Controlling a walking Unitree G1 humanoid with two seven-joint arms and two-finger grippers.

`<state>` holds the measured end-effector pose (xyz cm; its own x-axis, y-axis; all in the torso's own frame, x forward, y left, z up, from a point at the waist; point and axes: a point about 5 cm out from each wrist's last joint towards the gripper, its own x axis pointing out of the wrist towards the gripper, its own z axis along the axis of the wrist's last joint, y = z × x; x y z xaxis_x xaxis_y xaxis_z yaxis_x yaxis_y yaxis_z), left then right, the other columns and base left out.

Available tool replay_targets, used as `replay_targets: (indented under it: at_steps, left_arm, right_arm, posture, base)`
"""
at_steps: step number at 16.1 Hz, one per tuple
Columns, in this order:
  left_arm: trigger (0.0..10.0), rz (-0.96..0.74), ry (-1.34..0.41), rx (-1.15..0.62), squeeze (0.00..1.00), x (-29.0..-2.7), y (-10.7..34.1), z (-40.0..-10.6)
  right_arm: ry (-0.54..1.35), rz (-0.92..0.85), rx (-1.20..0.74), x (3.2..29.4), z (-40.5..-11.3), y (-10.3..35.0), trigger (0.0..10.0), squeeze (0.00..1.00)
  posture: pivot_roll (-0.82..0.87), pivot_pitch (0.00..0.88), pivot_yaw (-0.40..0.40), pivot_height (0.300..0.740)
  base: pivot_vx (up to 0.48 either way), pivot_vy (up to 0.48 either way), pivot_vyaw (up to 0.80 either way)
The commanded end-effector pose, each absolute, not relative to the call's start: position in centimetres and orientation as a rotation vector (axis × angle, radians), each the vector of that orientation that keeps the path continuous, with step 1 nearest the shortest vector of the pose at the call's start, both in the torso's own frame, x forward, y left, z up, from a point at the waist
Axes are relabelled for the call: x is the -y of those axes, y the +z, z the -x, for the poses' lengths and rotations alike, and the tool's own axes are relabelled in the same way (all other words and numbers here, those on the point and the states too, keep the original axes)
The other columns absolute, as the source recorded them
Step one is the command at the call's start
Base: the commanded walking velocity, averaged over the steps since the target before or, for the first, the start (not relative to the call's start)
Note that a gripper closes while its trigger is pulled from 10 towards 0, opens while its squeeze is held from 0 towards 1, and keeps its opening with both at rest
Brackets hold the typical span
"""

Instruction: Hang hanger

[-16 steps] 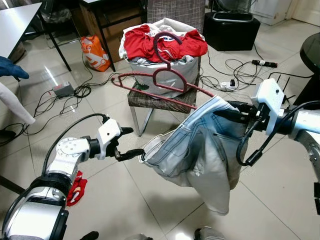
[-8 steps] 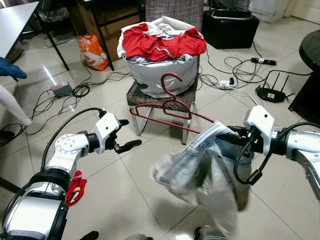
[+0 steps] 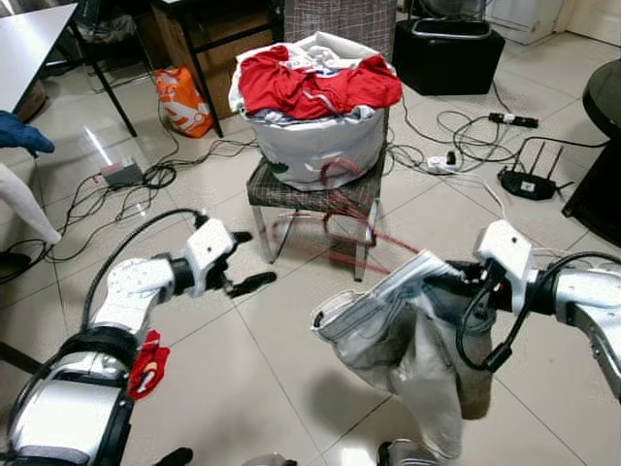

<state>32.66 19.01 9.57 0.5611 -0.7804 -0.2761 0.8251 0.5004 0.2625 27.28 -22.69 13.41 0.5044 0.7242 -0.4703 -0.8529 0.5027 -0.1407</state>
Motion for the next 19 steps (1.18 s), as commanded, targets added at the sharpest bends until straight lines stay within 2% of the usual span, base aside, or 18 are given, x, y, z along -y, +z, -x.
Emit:
replay_targets:
  at_steps: [1, 5, 12, 13, 14, 16, 18, 19]
  left_arm:
    - [10.0, -0.397, -0.984, -0.058, 0.00, -18.8, 11.0, -33.2]
    - [10.0, -0.359, -1.057, 0.011, 0.00, -17.2, 12.0, -33.4]
    - [10.0, -0.295, -1.171, -0.027, 0.00, -16.2, 10.8, -32.1]
    - [9.6, -0.286, -1.175, -0.029, 0.00, -16.0, 10.7, -32.0]
    - [9.9, -0.278, -1.171, -0.027, 0.00, -15.8, 10.7, -32.1]
    - [10.0, -0.258, -1.162, -0.020, 0.00, -15.6, 10.8, -32.3]
    - [9.8, -0.243, -1.150, -0.010, 0.00, -15.3, 11.1, -32.5]
    - [9.3, -0.233, -1.146, -0.005, 0.00, -15.1, 11.2, -32.6]
  right_arm:
    - [1.019, 0.396, -0.317, 21.9, -27.3, 14.3, 10.0, 0.00]
    - [1.076, 0.383, -0.289, 20.5, -27.5, 14.6, 10.0, 0.00]
    - [1.087, 0.351, -0.236, 19.7, -28.0, 15.3, 10.0, 0.00]
    - [1.094, 0.343, -0.230, 19.3, -28.0, 15.2, 10.0, 0.00]
    - [1.107, 0.333, -0.219, 18.8, -28.0, 15.3, 10.0, 0.00]
    - [1.122, 0.331, -0.213, 18.4, -27.9, 15.4, 10.0, 0.00]
    - [1.133, 0.330, -0.210, 18.1, -27.8, 15.4, 10.0, 0.00]
    - [1.140, 0.329, -0.208, 17.9, -27.8, 15.4, 10.0, 0.00]
  posture:
    - [-0.22, 0.000, 0.146, 0.740]
    - [-0.22, 0.000, 0.146, 0.740]
    - [-0.21, 0.000, 0.143, 0.740]
    - [-0.21, 0.000, 0.142, 0.740]
    - [-0.22, 0.000, 0.141, 0.740]
    - [-0.22, 0.000, 0.140, 0.740]
    - [-0.22, 0.000, 0.140, 0.740]
    - [-0.22, 0.000, 0.140, 0.740]
  base:
    - [0.000, 0.000, 0.00]
    - [0.000, 0.000, 0.00]
    - [0.000, 0.000, 0.00]
    - [0.000, 0.000, 0.00]
    - [0.000, 0.000, 0.00]
    - [0.000, 0.000, 0.00]
    - [0.000, 0.000, 0.00]
    - [0.000, 0.000, 0.00]
